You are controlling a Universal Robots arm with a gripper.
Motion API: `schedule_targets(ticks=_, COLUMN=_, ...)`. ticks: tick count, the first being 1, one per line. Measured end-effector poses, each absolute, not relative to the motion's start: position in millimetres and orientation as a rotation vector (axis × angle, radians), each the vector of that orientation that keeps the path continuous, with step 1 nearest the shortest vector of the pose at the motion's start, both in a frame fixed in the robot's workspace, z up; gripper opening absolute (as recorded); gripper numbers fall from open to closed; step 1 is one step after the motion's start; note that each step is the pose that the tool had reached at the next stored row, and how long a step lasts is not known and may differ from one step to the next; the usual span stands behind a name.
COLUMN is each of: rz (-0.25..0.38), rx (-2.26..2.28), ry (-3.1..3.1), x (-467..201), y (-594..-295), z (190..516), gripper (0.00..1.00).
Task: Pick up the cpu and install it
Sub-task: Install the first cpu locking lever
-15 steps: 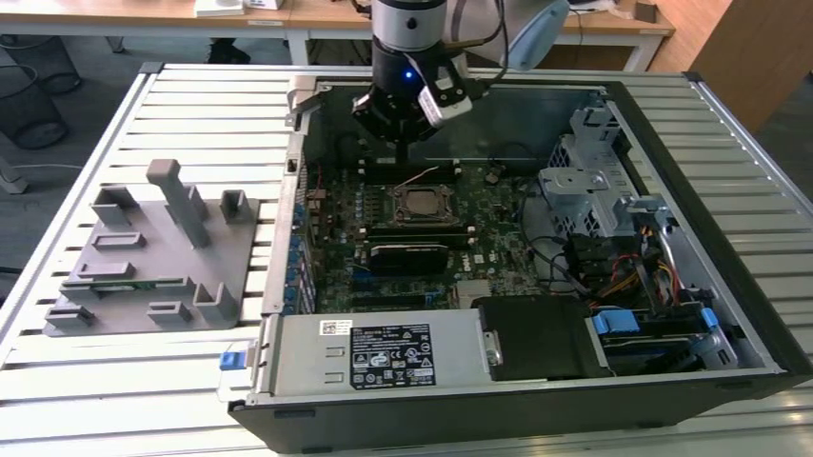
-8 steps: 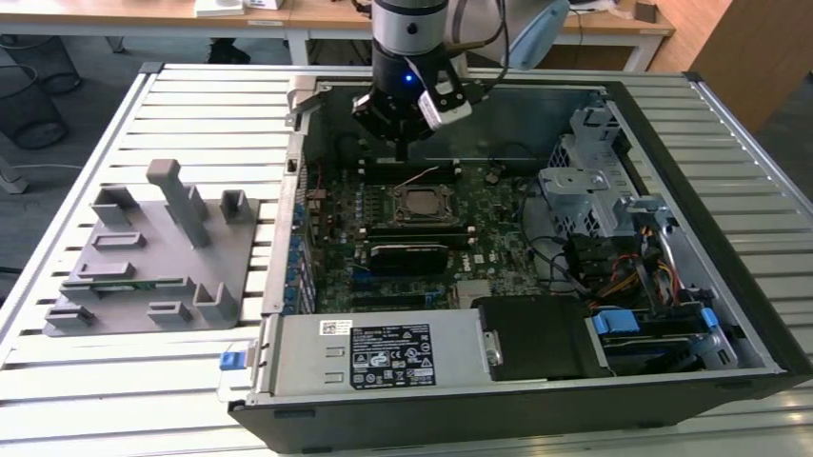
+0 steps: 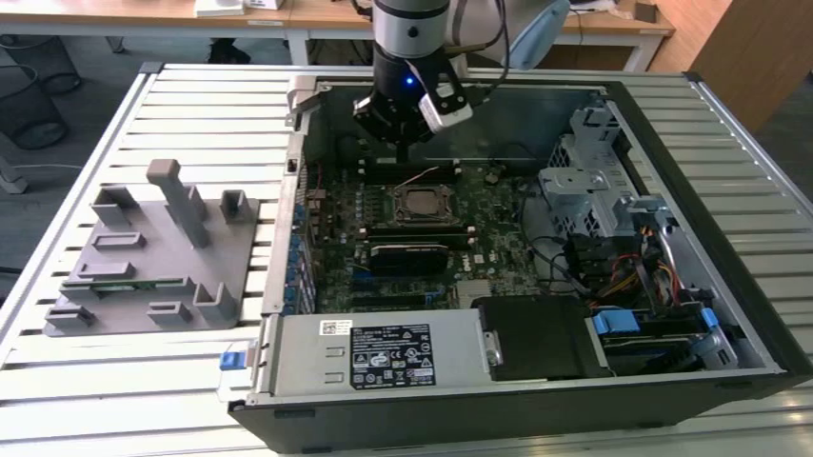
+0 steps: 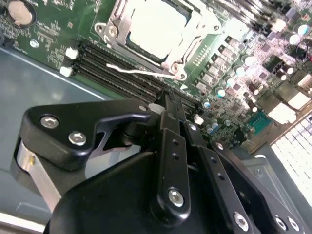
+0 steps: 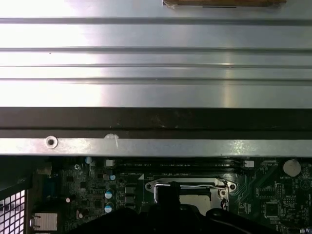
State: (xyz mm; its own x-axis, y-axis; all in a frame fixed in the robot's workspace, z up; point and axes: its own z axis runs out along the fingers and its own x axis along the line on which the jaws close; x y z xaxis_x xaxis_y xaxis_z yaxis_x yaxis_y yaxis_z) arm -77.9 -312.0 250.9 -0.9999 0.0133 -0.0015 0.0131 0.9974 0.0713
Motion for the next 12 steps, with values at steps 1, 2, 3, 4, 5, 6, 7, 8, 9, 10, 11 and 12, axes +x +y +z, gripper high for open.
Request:
schedule_targets(ticks=1, rz=0.112, rx=0.020, ry=3.138, x=-76, y=-312, z=250, gripper=0.11)
schedule_targets(ticks=2, rz=0.112, rx=0.019, ry=3.138, x=-74, y=-312, z=249, gripper=0.11)
schedule_targets(ticks=3, rz=0.111, rx=0.016, ry=3.138, x=-73, y=-312, z=248, gripper=0.11)
schedule_targets(ticks=4, rz=0.110, rx=0.008, ry=3.138, x=-72, y=-312, z=246, gripper=0.11)
schedule_targets(ticks=5, rz=0.110, rx=-0.008, ry=3.139, x=-72, y=-312, z=245, gripper=0.11)
schedule_targets(ticks=6, rz=0.110, rx=-0.028, ry=3.139, x=-72, y=-312, z=244, gripper=0.11)
schedule_targets(ticks=7, rz=0.110, rx=-0.043, ry=3.139, x=-71, y=-312, z=243, gripper=0.11)
schedule_targets(ticks=8, rz=0.110, rx=-0.049, ry=3.139, x=-71, y=-312, z=242, gripper=0.11)
schedule_targets(ticks=9, rz=0.110, rx=-0.050, ry=3.139, x=-69, y=-312, z=242, gripper=0.11)
schedule_targets(ticks=10, rz=0.110, rx=-0.050, ry=3.139, x=-68, y=-312, z=241, gripper=0.11)
schedule_targets(ticks=11, rz=0.110, rx=-0.050, ry=3.139, x=-67, y=-312, z=240, gripper=0.11)
schedule_targets(ticks=12, rz=0.110, rx=-0.050, ry=3.139, x=-65, y=-312, z=239, gripper=0.11)
